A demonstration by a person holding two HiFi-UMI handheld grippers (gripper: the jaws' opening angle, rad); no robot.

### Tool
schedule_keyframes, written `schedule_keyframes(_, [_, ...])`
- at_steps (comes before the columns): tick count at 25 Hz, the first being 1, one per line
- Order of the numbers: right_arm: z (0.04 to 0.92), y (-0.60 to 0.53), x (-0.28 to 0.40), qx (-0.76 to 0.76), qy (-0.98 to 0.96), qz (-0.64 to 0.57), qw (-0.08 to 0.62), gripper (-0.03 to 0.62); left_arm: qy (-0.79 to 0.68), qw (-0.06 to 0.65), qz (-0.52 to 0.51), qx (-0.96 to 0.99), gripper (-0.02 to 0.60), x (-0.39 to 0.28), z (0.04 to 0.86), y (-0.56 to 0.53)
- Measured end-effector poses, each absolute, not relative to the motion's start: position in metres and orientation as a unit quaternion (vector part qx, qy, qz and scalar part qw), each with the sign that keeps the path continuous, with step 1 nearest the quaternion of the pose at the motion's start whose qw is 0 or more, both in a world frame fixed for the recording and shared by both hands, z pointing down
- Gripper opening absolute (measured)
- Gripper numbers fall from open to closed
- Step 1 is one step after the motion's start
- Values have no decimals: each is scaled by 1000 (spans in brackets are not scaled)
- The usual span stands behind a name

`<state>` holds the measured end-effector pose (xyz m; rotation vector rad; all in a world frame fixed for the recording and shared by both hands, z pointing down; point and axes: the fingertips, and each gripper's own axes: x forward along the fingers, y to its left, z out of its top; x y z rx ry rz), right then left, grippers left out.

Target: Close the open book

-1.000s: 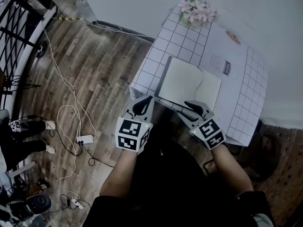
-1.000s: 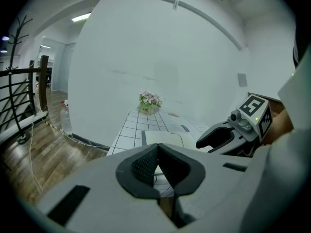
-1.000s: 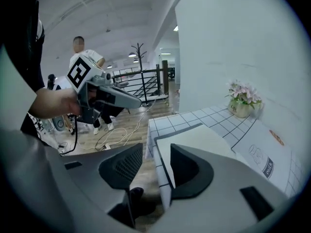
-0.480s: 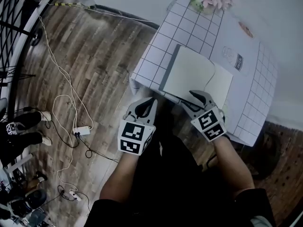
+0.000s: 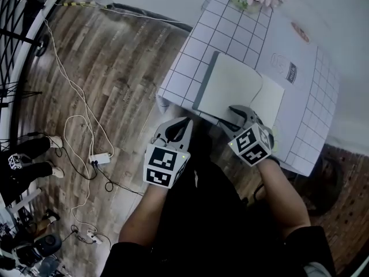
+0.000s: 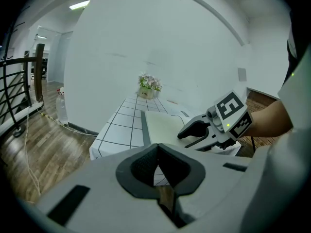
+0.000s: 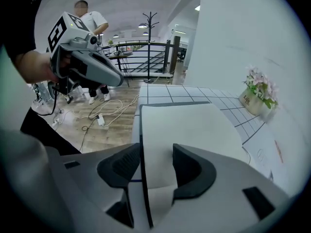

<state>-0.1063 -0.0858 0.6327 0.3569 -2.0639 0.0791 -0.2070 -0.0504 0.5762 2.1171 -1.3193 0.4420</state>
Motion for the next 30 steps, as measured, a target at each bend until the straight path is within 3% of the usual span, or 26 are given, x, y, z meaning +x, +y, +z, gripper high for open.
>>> schedule_keyframes(14, [632,-82,-108,95,-859,35,501,140,-471,294,169,814,9,-191,569,-49])
schedule_keyframes(22, [631,-86,-107,93,-852,65,511,166,-466,298,174,815,9,-194,570,-39])
schedule_keyframes(30, [636,-84,-111,93,-835,19,543,178,-469,306,170,811,9,-201,577,-36])
